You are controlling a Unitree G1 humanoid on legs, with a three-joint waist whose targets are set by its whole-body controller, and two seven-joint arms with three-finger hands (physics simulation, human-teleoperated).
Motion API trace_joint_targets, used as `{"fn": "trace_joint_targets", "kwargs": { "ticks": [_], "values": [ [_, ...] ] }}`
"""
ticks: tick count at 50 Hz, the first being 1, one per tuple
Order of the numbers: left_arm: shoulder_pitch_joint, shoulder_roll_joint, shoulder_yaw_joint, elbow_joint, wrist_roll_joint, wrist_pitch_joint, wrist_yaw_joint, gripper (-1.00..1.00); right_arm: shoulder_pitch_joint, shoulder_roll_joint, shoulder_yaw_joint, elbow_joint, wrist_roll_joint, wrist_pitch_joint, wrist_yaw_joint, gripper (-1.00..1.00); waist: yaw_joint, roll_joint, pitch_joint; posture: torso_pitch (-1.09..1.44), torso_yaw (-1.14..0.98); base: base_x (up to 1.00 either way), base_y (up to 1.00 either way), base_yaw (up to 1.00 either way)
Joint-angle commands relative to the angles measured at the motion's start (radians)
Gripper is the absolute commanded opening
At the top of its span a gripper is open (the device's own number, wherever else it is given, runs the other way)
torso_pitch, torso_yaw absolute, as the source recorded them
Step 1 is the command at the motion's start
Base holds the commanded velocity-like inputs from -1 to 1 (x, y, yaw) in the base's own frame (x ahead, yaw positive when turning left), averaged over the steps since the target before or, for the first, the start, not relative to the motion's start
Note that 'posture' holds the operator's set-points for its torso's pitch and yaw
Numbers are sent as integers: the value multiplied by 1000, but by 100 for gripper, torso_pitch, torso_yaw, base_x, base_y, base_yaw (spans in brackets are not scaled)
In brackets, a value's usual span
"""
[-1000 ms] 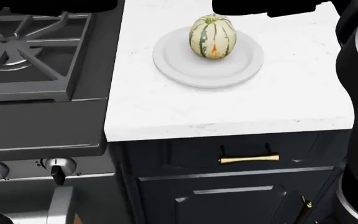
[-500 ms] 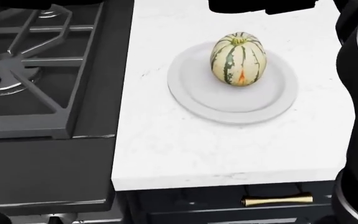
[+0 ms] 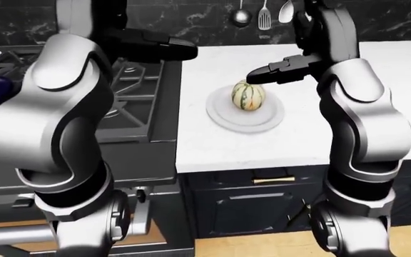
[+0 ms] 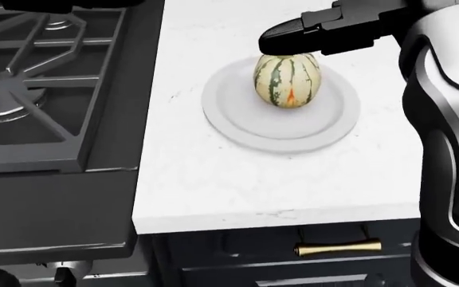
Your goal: Pick the squash from the plate and place it in the pan.
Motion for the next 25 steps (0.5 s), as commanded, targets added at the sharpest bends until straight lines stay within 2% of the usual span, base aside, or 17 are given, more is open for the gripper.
{"fn": "trace_joint_targets", "kwargs": {
  "ticks": [1, 13, 25],
  "values": [
    [-33, 9, 9, -17, 3, -25, 2, 100, -32, -3, -1, -18, -9, -30, 6, 100, 1, -1, -27, 0, 0, 0, 0, 0],
    [-25, 10, 7, -16, 5, -33, -2, 100, -9, 27, 11, 53, -36, -79, 20, 100, 2, 2, -33, 0, 0, 0, 0, 0],
    [-22, -3, -4, -13, 21, -35, -5, 100, -51, 20, 7, 195, -48, -132, 39, 100, 6, 0, -42, 0, 0, 0, 0, 0]
  ]
}}
